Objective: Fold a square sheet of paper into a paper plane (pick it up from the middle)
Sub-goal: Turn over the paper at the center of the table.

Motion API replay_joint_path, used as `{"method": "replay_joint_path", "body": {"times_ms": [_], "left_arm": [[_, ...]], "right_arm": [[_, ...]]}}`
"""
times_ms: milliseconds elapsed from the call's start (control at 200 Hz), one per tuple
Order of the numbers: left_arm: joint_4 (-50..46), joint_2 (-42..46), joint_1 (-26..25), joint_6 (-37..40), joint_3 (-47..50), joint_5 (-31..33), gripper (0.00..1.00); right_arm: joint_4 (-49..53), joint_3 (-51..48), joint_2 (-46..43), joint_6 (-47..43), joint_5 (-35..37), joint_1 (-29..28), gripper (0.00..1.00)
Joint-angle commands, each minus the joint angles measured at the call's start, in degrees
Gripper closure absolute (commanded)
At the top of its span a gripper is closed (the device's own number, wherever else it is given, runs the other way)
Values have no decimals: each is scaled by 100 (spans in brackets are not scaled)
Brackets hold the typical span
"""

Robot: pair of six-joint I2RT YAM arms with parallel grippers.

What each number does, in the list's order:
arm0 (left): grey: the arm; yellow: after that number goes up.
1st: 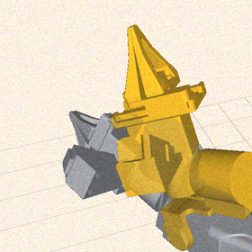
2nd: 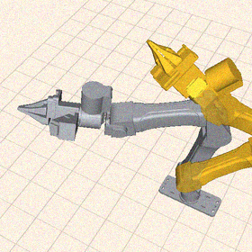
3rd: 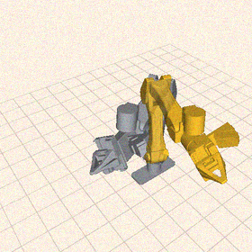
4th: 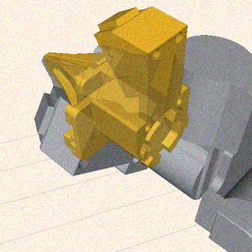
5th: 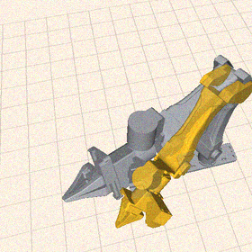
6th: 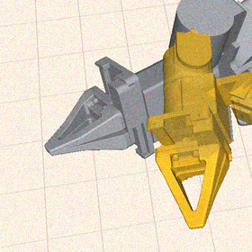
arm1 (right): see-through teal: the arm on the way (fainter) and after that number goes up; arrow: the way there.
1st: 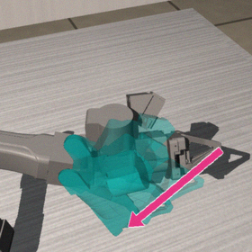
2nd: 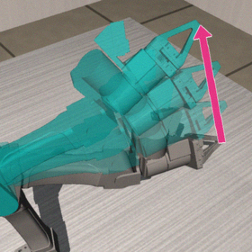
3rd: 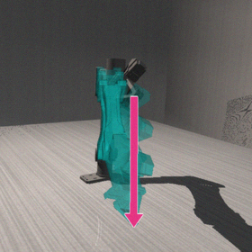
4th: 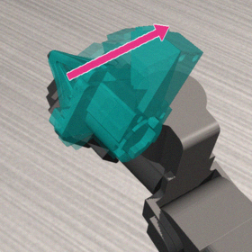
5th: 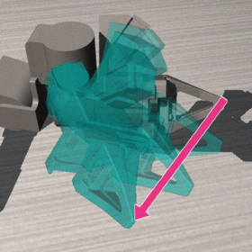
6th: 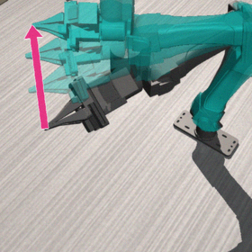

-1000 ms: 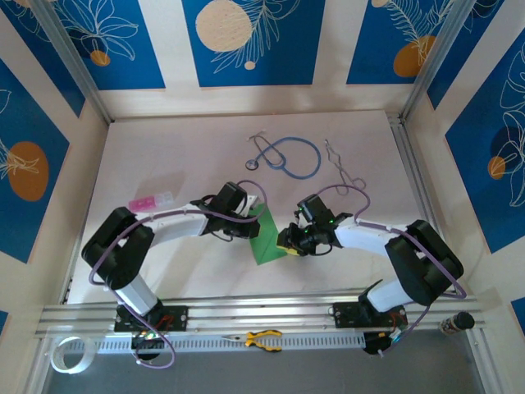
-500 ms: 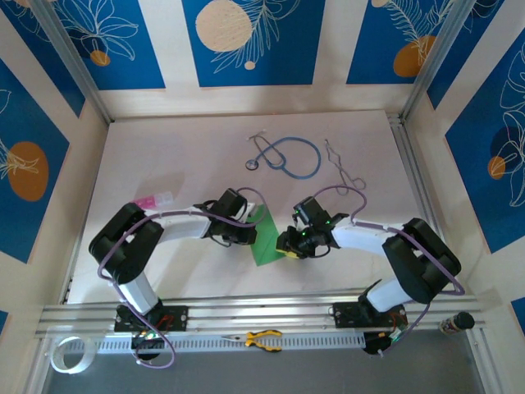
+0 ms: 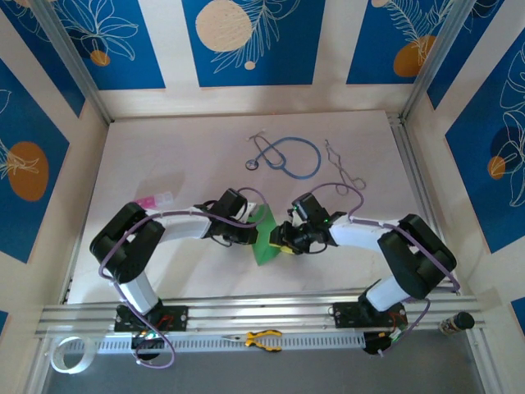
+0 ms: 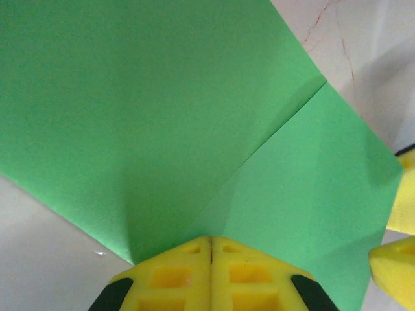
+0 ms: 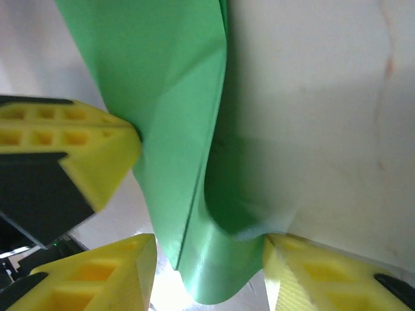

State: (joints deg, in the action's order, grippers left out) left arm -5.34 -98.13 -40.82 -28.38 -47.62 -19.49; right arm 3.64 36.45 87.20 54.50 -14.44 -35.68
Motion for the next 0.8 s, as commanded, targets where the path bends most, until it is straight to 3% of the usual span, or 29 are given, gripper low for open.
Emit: {"method": "replay_joint_path", "body": {"times_ms": [0, 495, 795], "left_arm": [[-116, -206, 40, 105, 104, -9, 100], [-94, -181, 45, 87, 88, -8, 100], [-105, -165, 46, 97, 77, -5, 100]], "right_arm": [[-258, 273, 203, -167, -337, 142, 52], [-350, 500, 700, -430, -605, 476, 55], [-478, 512, 928, -501, -683, 636, 70]]}}
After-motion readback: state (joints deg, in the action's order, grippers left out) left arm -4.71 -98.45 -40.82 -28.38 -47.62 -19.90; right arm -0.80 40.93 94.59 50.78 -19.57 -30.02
